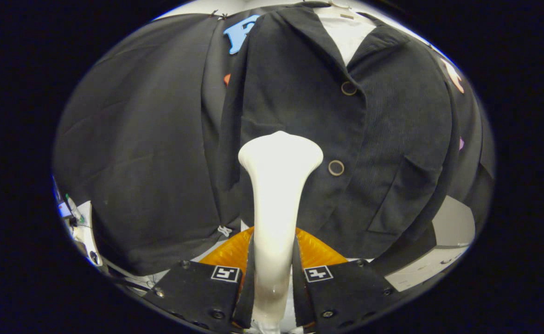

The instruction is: Iron the clothes twice with a garment steamer, once on the left side and once on the right side.

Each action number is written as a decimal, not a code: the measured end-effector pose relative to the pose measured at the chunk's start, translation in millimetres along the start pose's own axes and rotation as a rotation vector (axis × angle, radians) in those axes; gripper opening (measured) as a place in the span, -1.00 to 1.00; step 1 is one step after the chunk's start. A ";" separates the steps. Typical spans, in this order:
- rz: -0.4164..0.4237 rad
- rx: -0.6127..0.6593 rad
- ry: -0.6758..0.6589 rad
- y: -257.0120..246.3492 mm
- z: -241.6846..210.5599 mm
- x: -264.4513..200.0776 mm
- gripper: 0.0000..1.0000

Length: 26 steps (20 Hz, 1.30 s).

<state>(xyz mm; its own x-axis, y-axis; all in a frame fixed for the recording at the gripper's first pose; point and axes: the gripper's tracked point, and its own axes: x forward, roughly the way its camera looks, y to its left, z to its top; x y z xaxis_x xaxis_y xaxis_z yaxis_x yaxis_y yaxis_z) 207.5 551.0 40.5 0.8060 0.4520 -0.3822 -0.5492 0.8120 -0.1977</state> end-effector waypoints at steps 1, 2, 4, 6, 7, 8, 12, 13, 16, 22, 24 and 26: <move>0.002 0.000 0.008 -0.2 -1.7 0.0 -0.26; 0.002 0.000 0.015 -0.3 -3.1 0.3 -0.26; 0.007 0.000 0.033 0.6 -9.2 0.9 -0.26; 0.012 0.004 0.058 1.1 -16.1 1.8 -0.26; 0.012 0.005 0.071 1.3 -19.2 3.2 -0.26; 0.013 0.006 0.081 1.7 -22.1 3.3 -0.26; 0.024 0.004 0.104 -3.2 -31.4 3.4 -0.26; 0.025 0.005 0.107 -4.4 -33.5 2.4 -0.26; 0.037 0.007 0.107 -8.9 -43.9 -3.9 -0.26; 0.049 0.027 0.106 -31.8 -60.4 -34.3 -0.26; 0.041 0.033 0.106 -48.0 -69.5 -46.7 -0.26; 0.028 0.040 0.114 -67.3 -79.5 -61.9 -0.26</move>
<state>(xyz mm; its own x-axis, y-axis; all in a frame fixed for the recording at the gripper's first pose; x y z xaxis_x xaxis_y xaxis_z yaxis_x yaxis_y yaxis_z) 177.0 439.0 5.7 0.7588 0.4316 -0.4877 -0.5599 0.8148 -0.1501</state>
